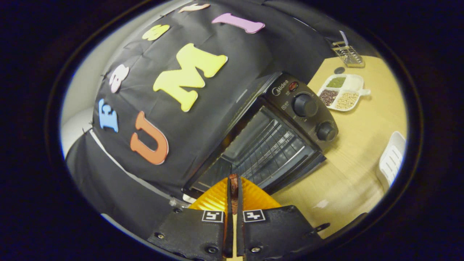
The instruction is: Open the toaster oven, put the food inside, and close the toaster oven door.
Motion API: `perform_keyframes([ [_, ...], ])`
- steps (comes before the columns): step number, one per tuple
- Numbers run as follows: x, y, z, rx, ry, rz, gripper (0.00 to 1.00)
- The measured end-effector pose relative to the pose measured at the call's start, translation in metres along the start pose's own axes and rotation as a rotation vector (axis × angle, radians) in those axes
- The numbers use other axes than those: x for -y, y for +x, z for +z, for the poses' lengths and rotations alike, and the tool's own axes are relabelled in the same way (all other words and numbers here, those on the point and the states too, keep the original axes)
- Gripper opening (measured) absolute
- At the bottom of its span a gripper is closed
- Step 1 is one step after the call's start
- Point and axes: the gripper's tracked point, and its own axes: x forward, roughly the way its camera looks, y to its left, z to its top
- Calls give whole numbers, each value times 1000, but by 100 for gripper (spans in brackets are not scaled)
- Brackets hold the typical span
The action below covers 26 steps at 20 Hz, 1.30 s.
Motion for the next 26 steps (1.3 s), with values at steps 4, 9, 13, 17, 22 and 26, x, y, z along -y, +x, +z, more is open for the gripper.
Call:
perform_keyframes([
  [4,21,39,17,98,213,-10,6],
  [9,34,77,8,72,224,-6,7],
  [13,50,86,17,116,135,-55,9],
  [17,66,87,21,125,-48,-154,18],
  [22,76,74,24,134,-215,-250,38],
  [26,67,40,11,111,-298,-266,49],
])
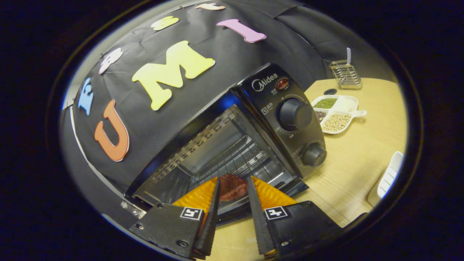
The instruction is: Open the toaster oven, put the food inside, and close the toaster oven door.
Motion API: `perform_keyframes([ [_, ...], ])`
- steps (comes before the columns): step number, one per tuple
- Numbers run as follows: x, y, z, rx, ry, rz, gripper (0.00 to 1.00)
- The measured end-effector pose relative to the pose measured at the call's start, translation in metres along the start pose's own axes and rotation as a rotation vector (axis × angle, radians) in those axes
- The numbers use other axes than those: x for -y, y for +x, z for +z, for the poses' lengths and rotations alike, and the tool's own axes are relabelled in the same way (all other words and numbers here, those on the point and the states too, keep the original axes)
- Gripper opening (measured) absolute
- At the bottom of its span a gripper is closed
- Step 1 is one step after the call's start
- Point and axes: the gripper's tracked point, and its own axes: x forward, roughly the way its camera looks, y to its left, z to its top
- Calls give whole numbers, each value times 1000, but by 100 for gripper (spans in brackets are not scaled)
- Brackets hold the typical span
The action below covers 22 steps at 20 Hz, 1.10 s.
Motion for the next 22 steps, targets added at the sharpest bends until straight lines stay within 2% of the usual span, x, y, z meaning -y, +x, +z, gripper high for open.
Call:
perform_keyframes([
  [2,0,-26,-7,-6,-53,-5,51],
  [6,-2,-76,-30,-30,-192,-3,75],
  [9,3,-110,-47,-16,-326,-31,82],
  [13,9,-144,-83,-19,-490,-57,100],
  [17,14,-157,-121,-104,-533,-79,100],
  [19,29,-158,-133,-148,-554,-130,100],
  [22,45,-154,-153,-225,-557,-158,100],
])
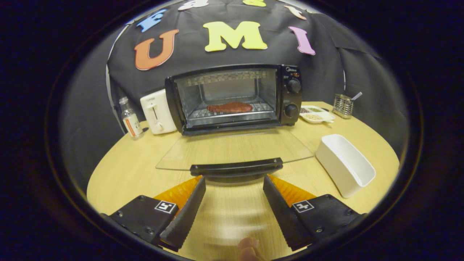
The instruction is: Open the toaster oven, put the food inside, and close the toaster oven door.
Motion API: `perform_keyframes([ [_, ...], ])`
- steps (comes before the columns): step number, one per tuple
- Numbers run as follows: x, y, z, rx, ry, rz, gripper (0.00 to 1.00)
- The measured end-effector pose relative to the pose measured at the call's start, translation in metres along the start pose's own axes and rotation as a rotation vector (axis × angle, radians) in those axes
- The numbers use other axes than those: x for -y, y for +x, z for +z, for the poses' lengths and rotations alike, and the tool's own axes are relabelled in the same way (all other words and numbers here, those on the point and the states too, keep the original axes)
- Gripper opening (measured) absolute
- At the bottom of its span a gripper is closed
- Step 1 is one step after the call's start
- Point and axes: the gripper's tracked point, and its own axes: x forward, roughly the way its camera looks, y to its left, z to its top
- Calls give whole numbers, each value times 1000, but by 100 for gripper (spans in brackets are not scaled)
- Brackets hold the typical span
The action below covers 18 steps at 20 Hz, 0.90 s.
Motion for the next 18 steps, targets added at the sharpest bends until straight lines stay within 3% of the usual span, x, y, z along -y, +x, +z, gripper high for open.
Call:
perform_keyframes([
  [8,-3,19,-9,-73,-62,-33,100],
  [18,-3,26,12,-29,-86,-46,100],
])
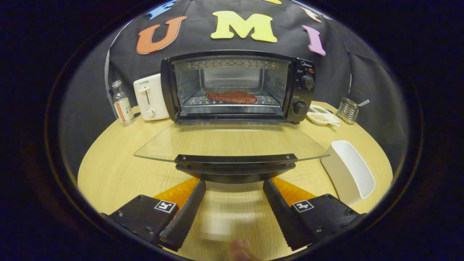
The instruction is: Open the toaster oven, put the food inside, and close the toaster oven door.
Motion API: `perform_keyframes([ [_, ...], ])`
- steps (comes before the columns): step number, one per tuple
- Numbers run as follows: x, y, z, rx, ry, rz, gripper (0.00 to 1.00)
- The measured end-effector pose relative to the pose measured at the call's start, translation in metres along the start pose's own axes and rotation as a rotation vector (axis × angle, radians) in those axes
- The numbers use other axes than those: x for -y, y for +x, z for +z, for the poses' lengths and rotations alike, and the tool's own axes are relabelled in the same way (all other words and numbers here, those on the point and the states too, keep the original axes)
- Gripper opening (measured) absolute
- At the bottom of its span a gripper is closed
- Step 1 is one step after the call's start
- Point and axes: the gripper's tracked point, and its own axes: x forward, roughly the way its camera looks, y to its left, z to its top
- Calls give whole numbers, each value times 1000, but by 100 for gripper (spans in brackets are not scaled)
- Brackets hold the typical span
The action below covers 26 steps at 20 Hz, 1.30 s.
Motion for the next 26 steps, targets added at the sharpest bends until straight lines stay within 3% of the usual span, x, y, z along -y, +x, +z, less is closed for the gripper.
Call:
perform_keyframes([
  [26,18,12,125,162,-26,-57,100],
])
